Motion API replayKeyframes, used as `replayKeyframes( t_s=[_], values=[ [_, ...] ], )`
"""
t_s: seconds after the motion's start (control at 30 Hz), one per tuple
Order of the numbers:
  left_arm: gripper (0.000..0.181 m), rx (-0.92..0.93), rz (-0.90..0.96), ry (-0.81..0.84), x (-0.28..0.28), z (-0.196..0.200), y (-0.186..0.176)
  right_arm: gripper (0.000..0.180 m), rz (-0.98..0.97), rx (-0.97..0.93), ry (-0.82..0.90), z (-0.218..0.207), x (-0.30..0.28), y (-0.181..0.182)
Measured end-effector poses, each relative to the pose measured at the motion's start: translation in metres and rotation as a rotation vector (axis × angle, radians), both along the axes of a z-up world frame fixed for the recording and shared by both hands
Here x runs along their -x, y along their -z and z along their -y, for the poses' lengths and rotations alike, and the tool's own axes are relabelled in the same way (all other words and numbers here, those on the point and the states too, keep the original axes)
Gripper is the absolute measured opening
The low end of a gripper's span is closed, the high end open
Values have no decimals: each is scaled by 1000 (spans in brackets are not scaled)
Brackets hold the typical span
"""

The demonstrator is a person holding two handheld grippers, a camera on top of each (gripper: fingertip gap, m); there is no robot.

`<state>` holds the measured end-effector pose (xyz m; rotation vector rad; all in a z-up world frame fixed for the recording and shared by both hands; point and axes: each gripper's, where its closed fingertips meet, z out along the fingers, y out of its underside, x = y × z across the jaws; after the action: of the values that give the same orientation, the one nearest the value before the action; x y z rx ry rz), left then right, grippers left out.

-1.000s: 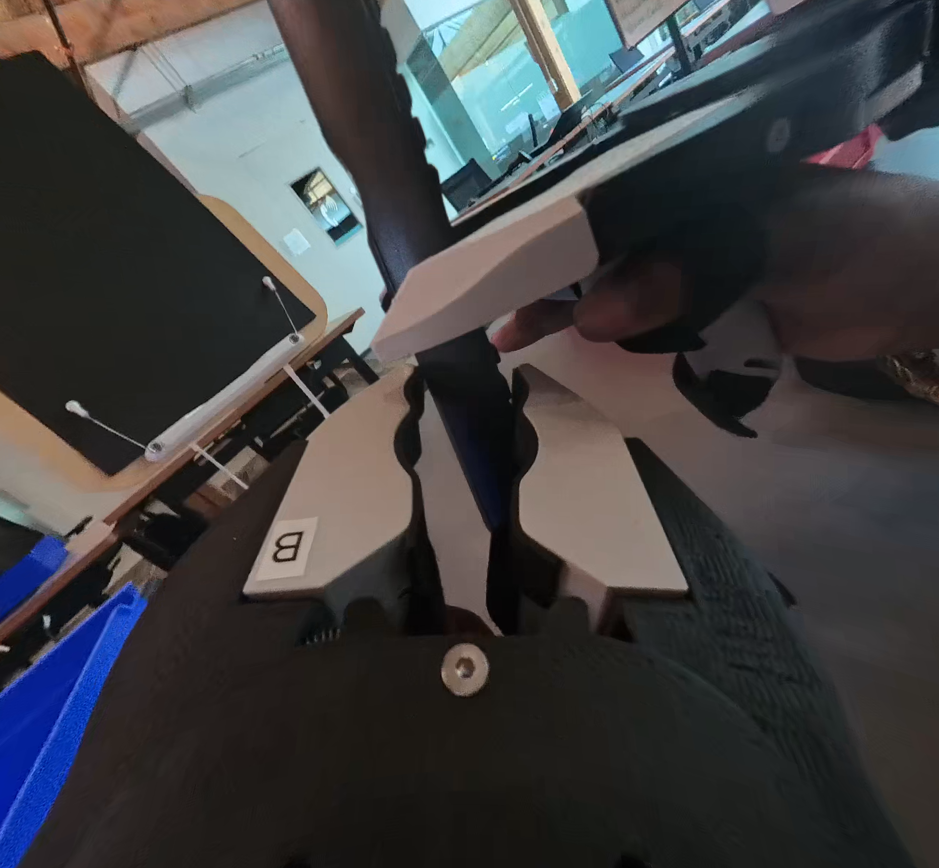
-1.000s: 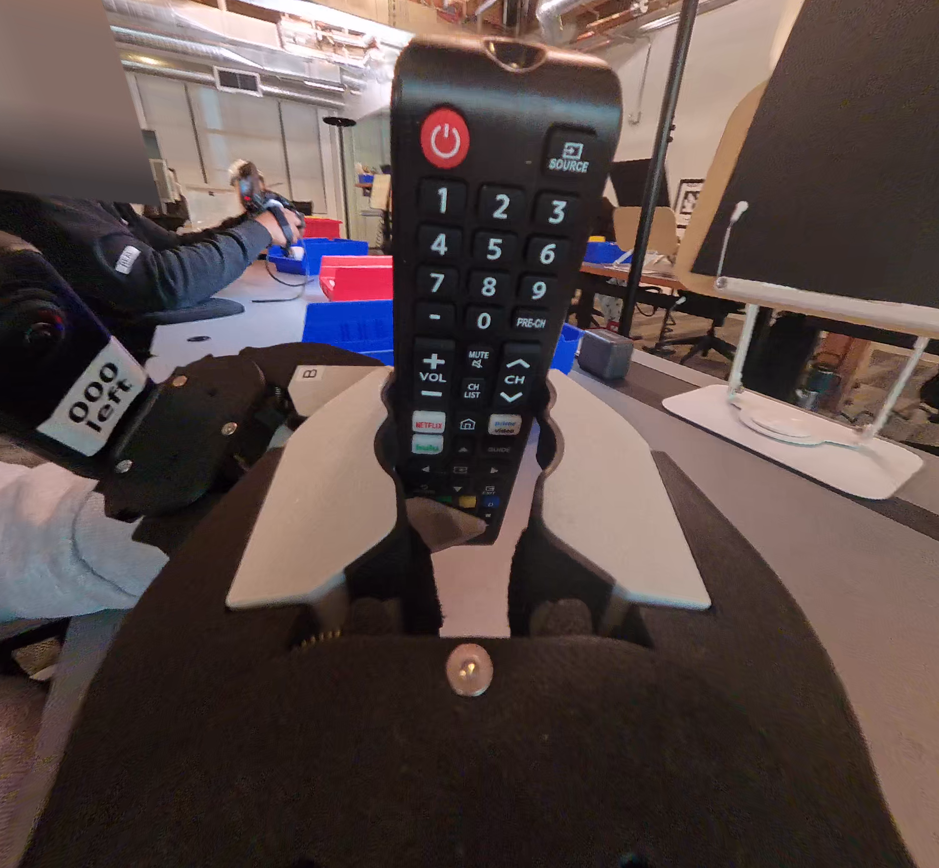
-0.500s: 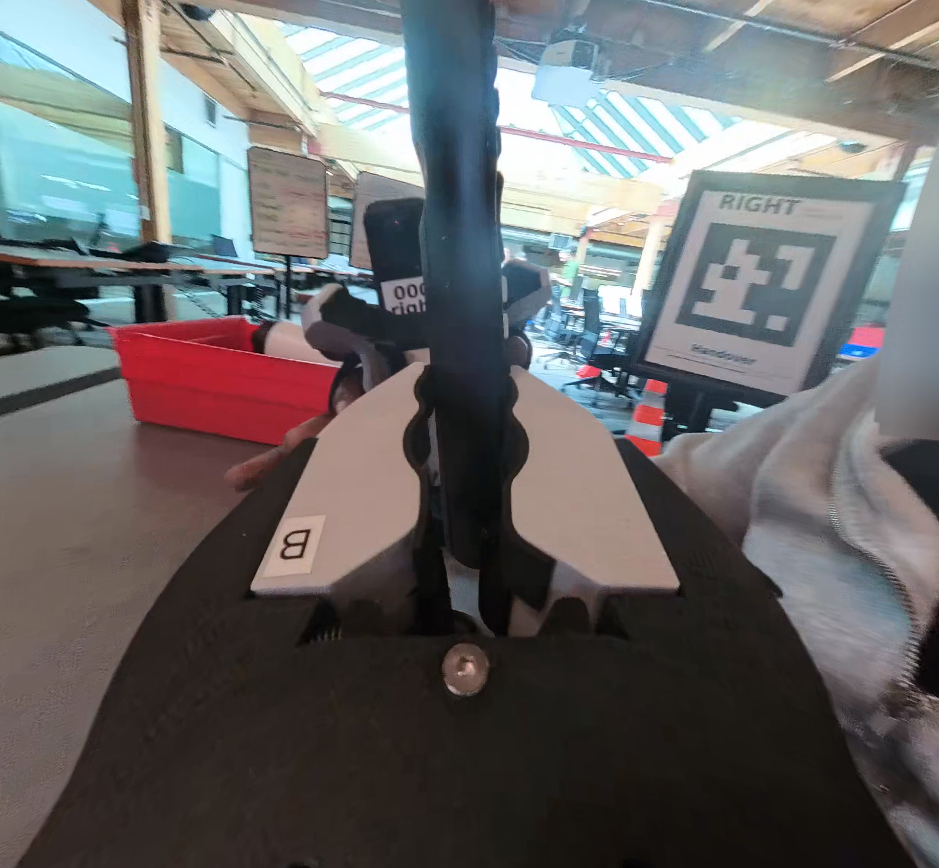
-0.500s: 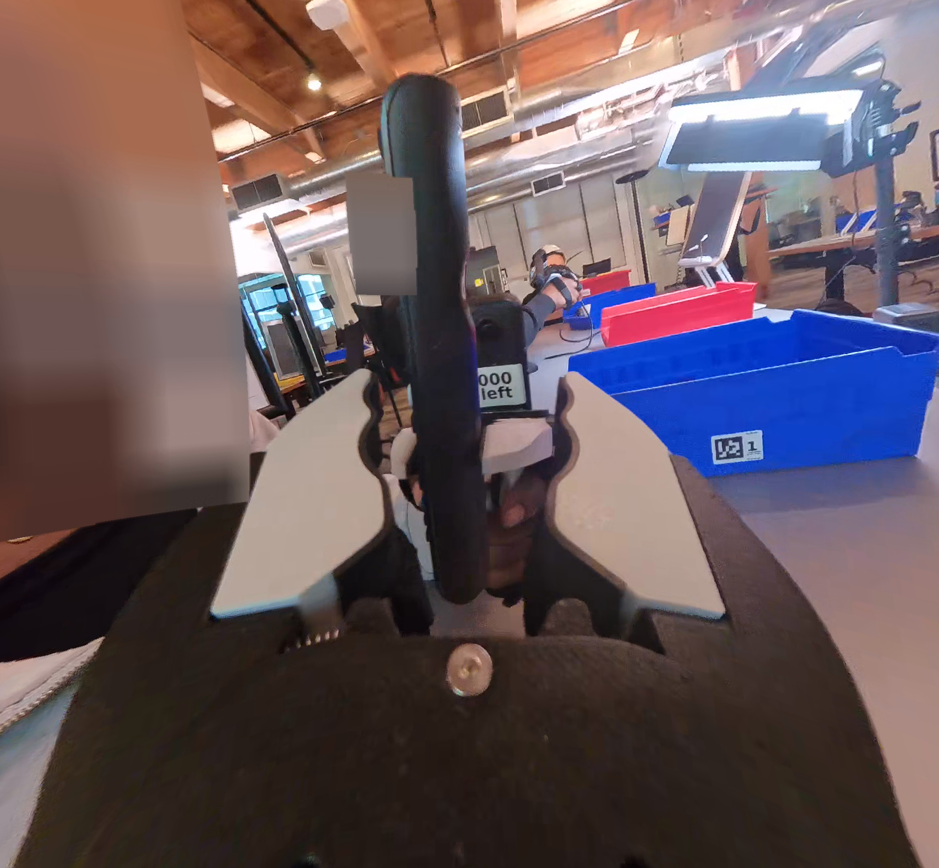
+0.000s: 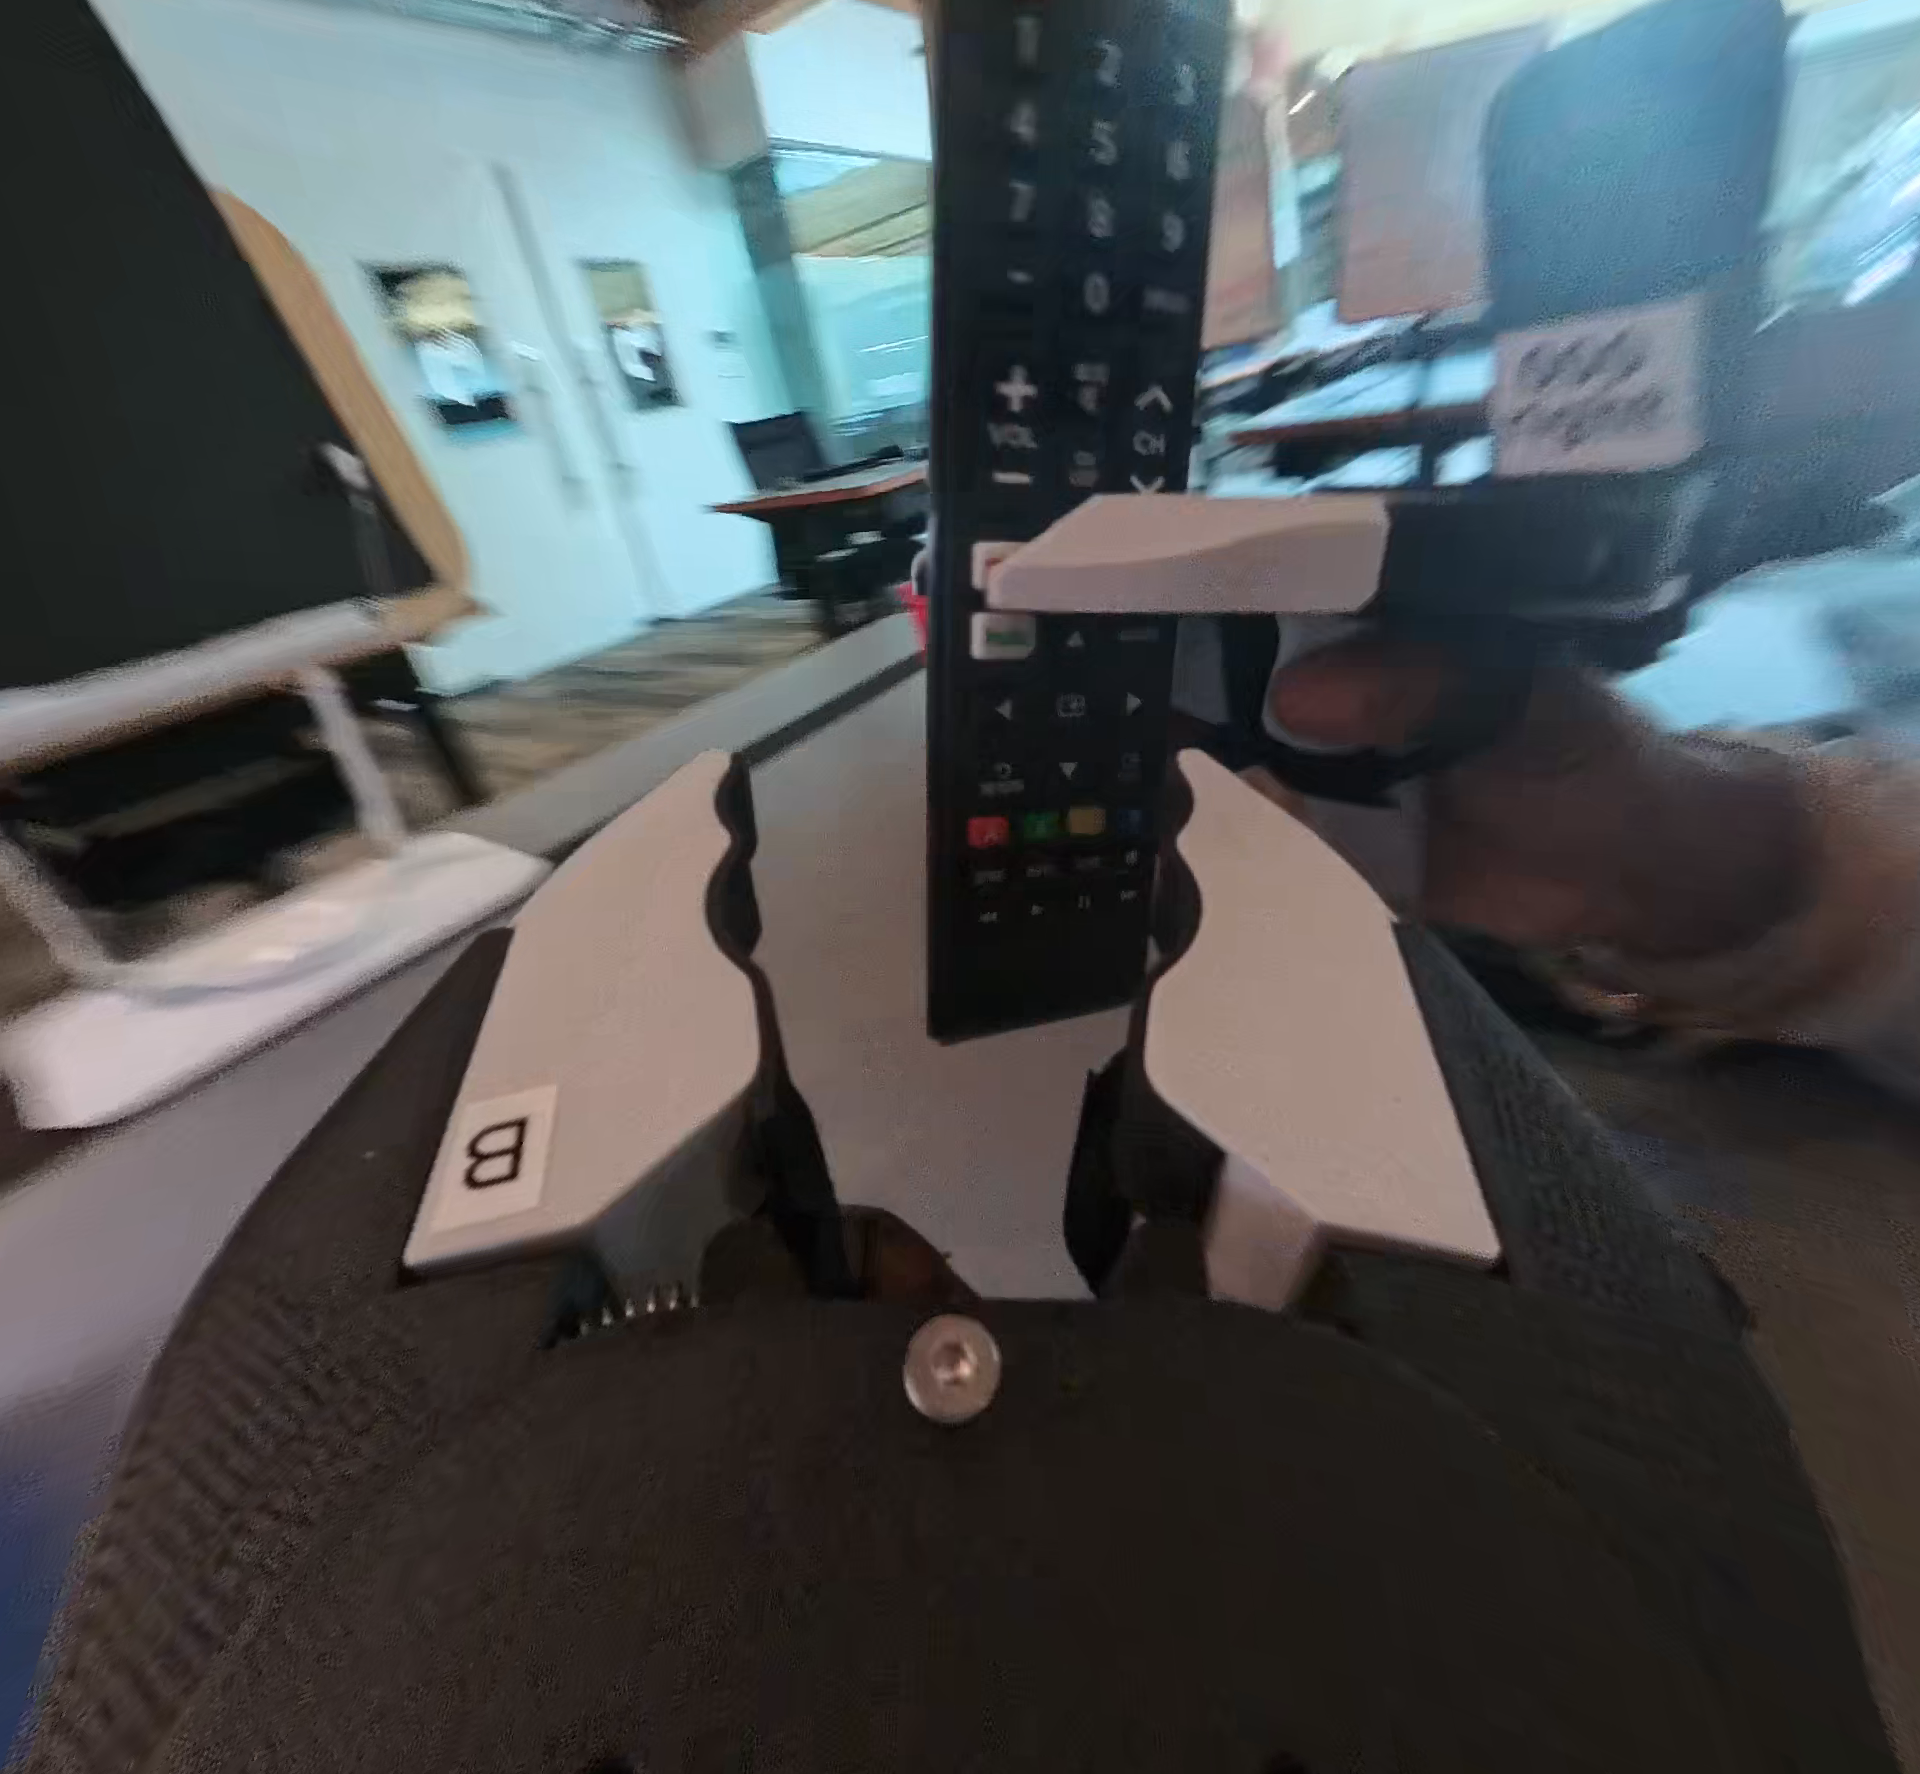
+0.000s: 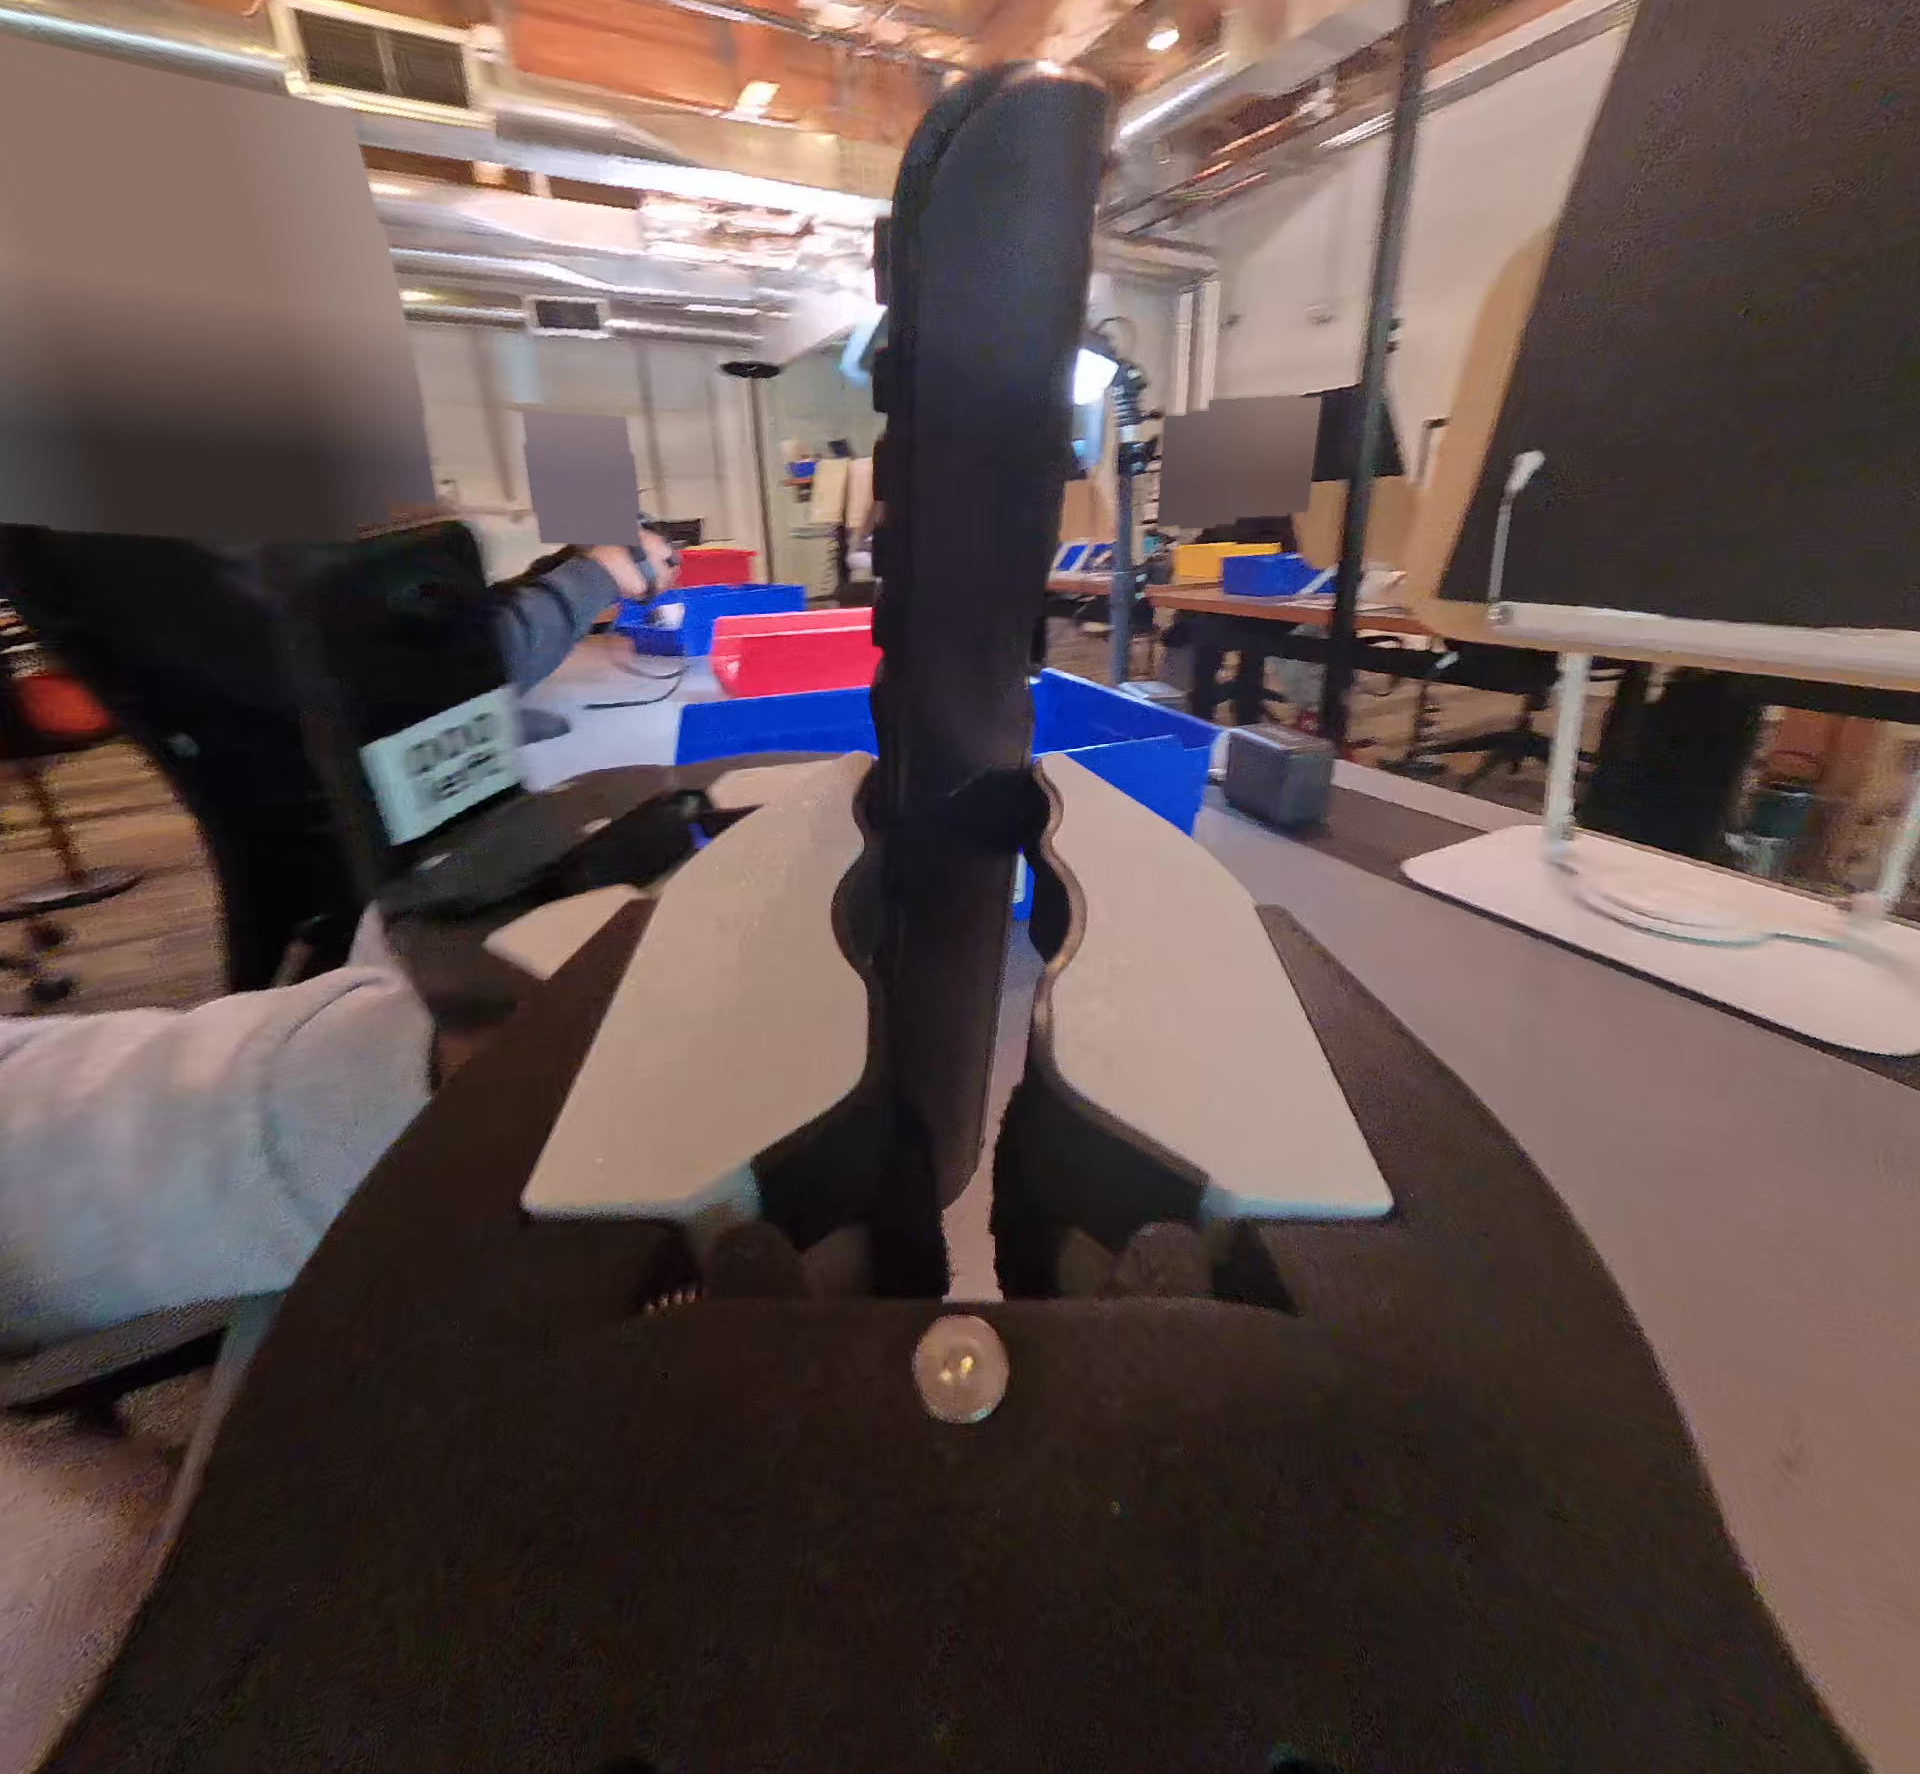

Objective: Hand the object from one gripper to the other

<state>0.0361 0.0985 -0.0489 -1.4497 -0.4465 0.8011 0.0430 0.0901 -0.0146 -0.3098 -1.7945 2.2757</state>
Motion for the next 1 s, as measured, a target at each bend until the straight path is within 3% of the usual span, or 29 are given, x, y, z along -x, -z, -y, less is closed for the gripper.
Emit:
replayKeyframes(
  t_s=[0.13,0.27,0.33,0.4,0.53,0.57,0.67,0.83,0.87,0.93,1.0],
  values=[
    [75,192,-153,-174,3,-2,4,25,-3,35,89,1,4,1],
    [54,252,-106,-183,7,-4,16,25,5,19,100,8,2,5],
    [52,224,-101,-156,4,-4,14,26,9,15,87,9,1,5],
    [52,152,-61,-67,-1,-8,11,27,18,43,20,9,-4,0],
    [52,-76,52,315,-33,-25,-3,83,-35,229,-292,-2,-35,-33],
    [51,-133,98,437,-44,-29,-8,88,-29,250,-380,-7,-43,-38],
    [51,-228,146,563,-56,-30,-16,100,48,194,-543,-12,-51,-33],
    [52,-207,198,670,-68,-39,-11,93,27,117,-544,-2,-54,-22],
    [52,-191,209,683,-70,-41,-8,87,21,96,-552,0,-57,-20],
    [52,-159,222,705,-74,-45,-4,56,2,62,-583,-1,-63,-16],
    [52,-153,227,715,-75,-46,-3,55,-24,43,-583,-2,-66,-15]
  ],
)
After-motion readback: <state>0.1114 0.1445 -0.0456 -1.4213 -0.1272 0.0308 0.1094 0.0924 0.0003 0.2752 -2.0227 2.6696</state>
